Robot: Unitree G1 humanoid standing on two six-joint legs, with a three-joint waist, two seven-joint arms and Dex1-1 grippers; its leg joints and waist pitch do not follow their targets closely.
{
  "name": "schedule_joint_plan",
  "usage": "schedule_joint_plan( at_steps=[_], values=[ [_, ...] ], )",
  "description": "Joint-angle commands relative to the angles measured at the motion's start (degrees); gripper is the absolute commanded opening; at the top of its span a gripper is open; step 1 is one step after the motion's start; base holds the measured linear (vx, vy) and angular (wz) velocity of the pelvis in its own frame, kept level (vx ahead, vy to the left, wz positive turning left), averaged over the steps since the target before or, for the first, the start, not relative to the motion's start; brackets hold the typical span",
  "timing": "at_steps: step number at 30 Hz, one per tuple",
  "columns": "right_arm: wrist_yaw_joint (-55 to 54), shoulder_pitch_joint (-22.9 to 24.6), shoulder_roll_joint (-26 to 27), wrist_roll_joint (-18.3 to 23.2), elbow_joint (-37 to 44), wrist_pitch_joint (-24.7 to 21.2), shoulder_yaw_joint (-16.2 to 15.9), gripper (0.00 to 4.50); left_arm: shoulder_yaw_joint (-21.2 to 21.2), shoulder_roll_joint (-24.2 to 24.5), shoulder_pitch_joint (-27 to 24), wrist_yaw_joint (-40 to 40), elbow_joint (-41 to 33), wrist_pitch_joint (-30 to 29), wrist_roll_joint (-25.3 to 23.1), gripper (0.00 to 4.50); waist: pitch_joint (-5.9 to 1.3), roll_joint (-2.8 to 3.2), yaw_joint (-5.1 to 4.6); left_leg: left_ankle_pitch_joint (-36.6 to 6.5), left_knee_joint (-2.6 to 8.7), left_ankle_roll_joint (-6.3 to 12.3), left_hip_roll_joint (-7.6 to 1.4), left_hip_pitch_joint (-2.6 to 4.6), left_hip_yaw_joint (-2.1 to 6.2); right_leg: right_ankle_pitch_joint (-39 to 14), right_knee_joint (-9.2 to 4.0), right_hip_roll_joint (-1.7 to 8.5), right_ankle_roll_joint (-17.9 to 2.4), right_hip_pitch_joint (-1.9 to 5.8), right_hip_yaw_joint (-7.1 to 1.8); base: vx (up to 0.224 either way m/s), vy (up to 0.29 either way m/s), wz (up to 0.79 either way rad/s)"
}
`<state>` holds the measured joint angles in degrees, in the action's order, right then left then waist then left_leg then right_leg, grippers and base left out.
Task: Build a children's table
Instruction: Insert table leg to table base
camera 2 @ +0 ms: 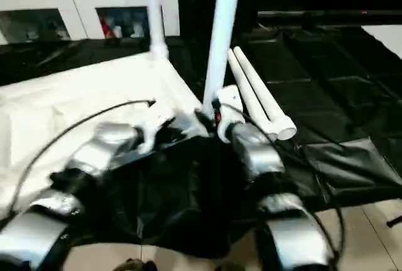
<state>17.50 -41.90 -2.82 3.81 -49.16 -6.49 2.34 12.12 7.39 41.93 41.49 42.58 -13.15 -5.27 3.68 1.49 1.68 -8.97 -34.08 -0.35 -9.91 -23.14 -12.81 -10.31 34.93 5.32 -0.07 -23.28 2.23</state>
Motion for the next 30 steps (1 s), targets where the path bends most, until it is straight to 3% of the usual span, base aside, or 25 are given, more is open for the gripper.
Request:
schedule_joint_plan(
  at_steps=[1,5,6,9,12,15,22,25,28,29,30],
  values=[
    [-1.6,-0.5,4.2,1.3,-2.6,0.6,-0.4,2.69,-4.2,-2.1,3.4,-6.7,-1.8,0.9,1.9,0.00,-4.58,-0.39,-0.20,-17.3,4.01,-1.02,-3.04,2.32,2.24,-15.2,-4.83,3.14,-12.4,1.50,-1.96,0.000,0.000,0.00],
    [-1.2,-0.8,4.5,0.6,-2.7,1.6,-1.2,2.69,-3.3,-2.6,2.8,-5.6,-3.1,1.1,1.6,0.00,-4.92,-0.47,0.12,-12.2,3.58,2.25,-2.90,1.82,2.04,-7.3,-4.07,3.05,-13.7,2.20,-1.82,0.000,0.000,0.00],
    [-1.4,-1.1,4.5,-0.3,-3.0,2.6,-1.5,3.25,-2.2,-2.7,2.1,-4.0,-3.9,2.1,1.6,0.00,-5.00,-0.57,0.30,-9.7,3.38,3.85,-2.88,1.70,1.92,-4.5,-3.78,3.09,-14.5,2.37,-1.74,0.000,0.000,0.00],
    [0.4,-1.5,4.3,1.2,-3.2,3.1,-0.1,3.39,-1.4,-2.2,1.2,-2.6,-4.2,2.6,1.6,0.00,-4.91,-0.64,0.31,-9.7,3.36,4.70,-2.94,1.73,1.87,-5.2,-3.88,3.09,-14.8,2.41,-1.67,0.000,0.000,0.00],
    [1.1,-1.8,2.7,0.8,-3.1,4.7,-0.1,3.74,-1.0,-1.3,0.7,-2.3,-3.6,2.9,1.2,0.00,-4.67,-0.45,0.20,-12.3,3.64,3.45,-3.15,1.96,2.01,-9.5,-4.27,3.06,-14.4,2.20,-1.62,0.000,0.000,0.00],
    [1.3,0.6,-0.3,-0.4,1.4,4.5,-0.7,3.74,-1.4,-0.6,1.0,-3.0,-2.4,3.4,0.8,0.00,-4.65,-0.77,0.23,-12.7,3.70,2.95,-3.13,1.94,2.00,-9.7,-4.25,2.98,-14.1,2.31,-1.64,0.000,0.000,0.00],
    [2.1,7.9,-4.1,-0.8,13.6,1.5,-0.5,3.74,-2.8,-0.8,3.4,-8.8,2.4,4.8,-0.3,0.00,-4.73,-1.00,0.42,-10.6,3.54,4.23,-2.92,1.63,2.01,-7.8,-4.14,2.93,-12.9,2.56,-1.71,0.000,0.000,0.00],
    [1.1,11.6,-5.1,-0.3,19.9,-0.6,0.7,3.74,-3.3,-1.7,4.9,-11.2,4.6,6.2,-0.3,0.00,-4.71,-0.49,0.30,-11.6,3.56,3.80,-2.79,1.73,2.05,-8.5,-4.48,2.75,-12.5,2.45,-1.72,0.000,0.000,0.00],
    [0.9,13.2,-5.3,0.5,23.1,-2.3,0.7,3.74,-3.3,-2.1,5.5,-12.3,5.5,7.5,-0.6,0.00,-4.81,-0.67,0.27,-11.8,3.45,3.95,-2.78,1.73,2.07,-8.8,-4.49,2.89,-12.7,2.53,-1.67,0.000,0.000,0.00],
    [0.9,13.8,-5.3,0.6,24.3,-3.0,0.4,3.74,-3.3,-2.1,5.8,-12.9,5.9,8.4,-0.9,0.00,-4.80,-0.10,0.26,-11.7,3.49,3.94,-2.79,1.67,2.22,-8.6,-4.39,2.94,-12.9,2.54,-1.66,0.000,0.000,0.00],
    [1.1,14.3,-5.2,0.7,25.2,-3.6,0.0,3.74,-3.8,-2.3,6.0,-13.0,6.2,8.8,-0.4,0.00,-4.80,-0.17,0.14,-11.8,3.47,4.09,-2.74,1.66,2.17,-8.3,-4.51,2.78,-12.8,2.50,-1.61,0.000,0.000,0.00]
  ],
)
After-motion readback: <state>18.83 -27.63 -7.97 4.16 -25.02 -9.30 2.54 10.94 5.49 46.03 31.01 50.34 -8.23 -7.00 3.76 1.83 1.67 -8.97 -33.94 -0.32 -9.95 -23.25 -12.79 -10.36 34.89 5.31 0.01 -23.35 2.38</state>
